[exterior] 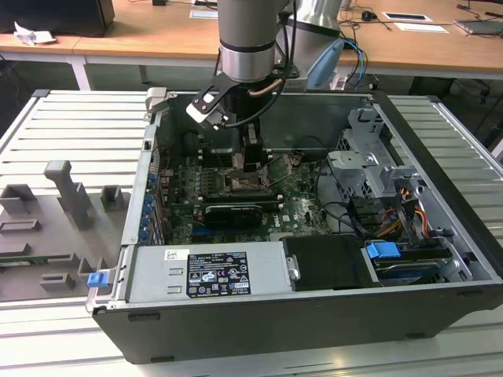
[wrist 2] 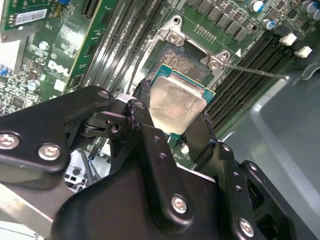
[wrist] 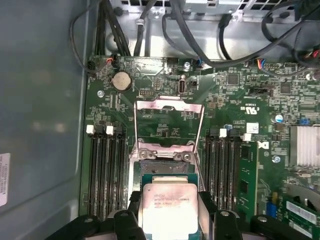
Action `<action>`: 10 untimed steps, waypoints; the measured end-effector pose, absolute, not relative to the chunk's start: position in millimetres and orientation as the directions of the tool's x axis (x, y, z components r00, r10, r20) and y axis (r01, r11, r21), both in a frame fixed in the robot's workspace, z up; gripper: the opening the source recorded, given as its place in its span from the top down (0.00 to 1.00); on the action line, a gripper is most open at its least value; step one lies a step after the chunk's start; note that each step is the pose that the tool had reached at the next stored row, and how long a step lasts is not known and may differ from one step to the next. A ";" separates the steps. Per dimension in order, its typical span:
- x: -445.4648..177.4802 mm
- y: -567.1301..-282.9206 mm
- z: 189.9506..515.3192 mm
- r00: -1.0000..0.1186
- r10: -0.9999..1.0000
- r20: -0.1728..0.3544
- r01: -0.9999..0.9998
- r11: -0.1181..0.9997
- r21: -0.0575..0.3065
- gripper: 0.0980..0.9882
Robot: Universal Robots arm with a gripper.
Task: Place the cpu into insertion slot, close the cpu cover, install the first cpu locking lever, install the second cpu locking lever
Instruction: 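Place the cpu into insertion slot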
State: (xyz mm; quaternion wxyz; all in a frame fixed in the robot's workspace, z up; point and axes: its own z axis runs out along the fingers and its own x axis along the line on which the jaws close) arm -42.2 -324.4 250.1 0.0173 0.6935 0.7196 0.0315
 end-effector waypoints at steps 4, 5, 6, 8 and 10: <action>-41.9 -323.3 235.9 -0.029 0.999 0.019 0.997 0.027 0.069 0.52; -41.7 -323.3 235.0 -0.026 0.999 0.019 0.997 0.025 0.069 0.52; -41.3 -323.4 234.4 -0.025 1.000 0.019 0.997 0.024 0.069 0.52; -39.5 -323.2 233.8 -0.025 0.999 0.020 0.997 0.023 0.069 0.52; -38.9 -323.0 233.5 -0.024 0.999 0.022 0.997 0.023 0.069 0.52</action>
